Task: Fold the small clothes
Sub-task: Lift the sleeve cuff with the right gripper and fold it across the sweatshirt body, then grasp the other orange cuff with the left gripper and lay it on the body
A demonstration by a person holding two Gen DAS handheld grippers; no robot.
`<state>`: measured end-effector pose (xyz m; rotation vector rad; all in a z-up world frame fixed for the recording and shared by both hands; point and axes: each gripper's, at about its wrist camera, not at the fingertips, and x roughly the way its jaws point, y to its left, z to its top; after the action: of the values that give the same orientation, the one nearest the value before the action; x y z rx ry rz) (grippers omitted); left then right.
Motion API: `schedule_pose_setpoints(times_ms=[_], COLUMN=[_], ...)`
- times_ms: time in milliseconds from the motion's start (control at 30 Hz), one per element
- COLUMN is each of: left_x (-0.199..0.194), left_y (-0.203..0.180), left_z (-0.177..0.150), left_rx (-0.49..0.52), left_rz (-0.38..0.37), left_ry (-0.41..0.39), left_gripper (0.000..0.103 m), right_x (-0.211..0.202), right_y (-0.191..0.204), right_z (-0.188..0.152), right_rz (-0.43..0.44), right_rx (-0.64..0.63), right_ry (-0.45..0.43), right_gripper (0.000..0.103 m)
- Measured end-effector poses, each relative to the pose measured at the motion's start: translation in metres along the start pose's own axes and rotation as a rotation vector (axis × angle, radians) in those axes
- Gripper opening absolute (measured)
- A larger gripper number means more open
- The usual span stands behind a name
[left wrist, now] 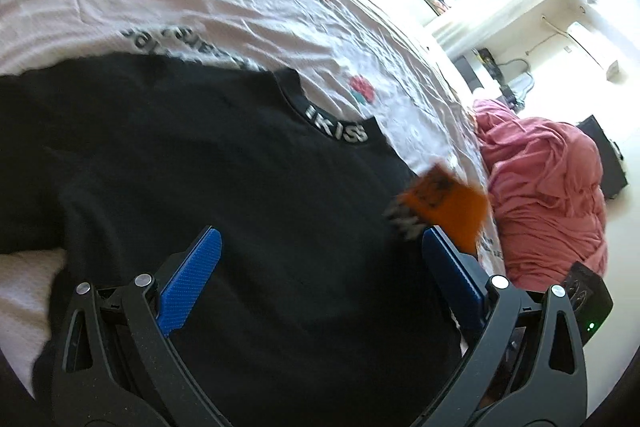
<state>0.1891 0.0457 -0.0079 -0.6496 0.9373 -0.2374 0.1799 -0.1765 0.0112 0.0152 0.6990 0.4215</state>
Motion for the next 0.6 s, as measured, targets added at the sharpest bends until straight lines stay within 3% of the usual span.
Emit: schedule_pose_setpoints(times_ms=[100,200,433,600], left_x=[0.009,0.018,0.041,0.057], left_y=[-0.001,-0.001,-0.011,-0.019], left_z=[-0.004,-0.008,-0.021,-0.024], left_rx=[-0.006,-0.010,0.011,0.023], left_rz=[-0.023,-0.047,-0.066,-0.062], left_ry=[0.030,0.056,0.114,0.142], left_gripper=[0.095,0.095,0.093,0.075], right_x=[-0.007,-0.018,-0.034,-0.044], right_y=[0.009,0.013,-0.033,-0.064], right_z=[-0.006,-0.012,-0.017,-0.020], right_rz=[0.052,0.064,0.013,-0.017], right_rx=[-0.044,-0.093,0.050,0.157], right_ry=[0.007,0.009,0.013,0.001], right_gripper=[0.055,0.058,0.058,0.058])
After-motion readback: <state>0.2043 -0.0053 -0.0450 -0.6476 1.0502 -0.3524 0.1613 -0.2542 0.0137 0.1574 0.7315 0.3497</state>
